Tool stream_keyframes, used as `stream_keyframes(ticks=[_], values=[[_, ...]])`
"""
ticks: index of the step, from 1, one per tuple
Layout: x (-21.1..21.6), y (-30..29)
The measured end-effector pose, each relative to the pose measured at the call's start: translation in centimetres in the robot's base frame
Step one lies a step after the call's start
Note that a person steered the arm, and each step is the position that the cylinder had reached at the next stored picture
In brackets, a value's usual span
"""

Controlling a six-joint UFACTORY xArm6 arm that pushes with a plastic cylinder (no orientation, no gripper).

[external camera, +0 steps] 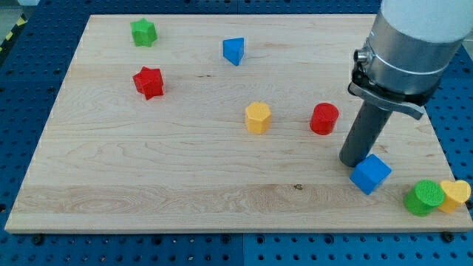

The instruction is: Move yellow hexagon and red circle towards bottom right corner of the board

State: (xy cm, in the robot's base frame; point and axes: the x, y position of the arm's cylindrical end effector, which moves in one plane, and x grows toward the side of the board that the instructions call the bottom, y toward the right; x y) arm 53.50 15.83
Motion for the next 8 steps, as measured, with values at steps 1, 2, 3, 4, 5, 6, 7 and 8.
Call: stream_keyframes(ticks=[1, 2, 3, 4, 5, 6, 7, 8], values=[[1.3, 0.9], [2.2, 1.8], [2.2, 2.0], [2.2, 2.0], [0.0, 1.3], [-1.5, -2.4], [-1.6, -7.3], [-2.2, -12.1]])
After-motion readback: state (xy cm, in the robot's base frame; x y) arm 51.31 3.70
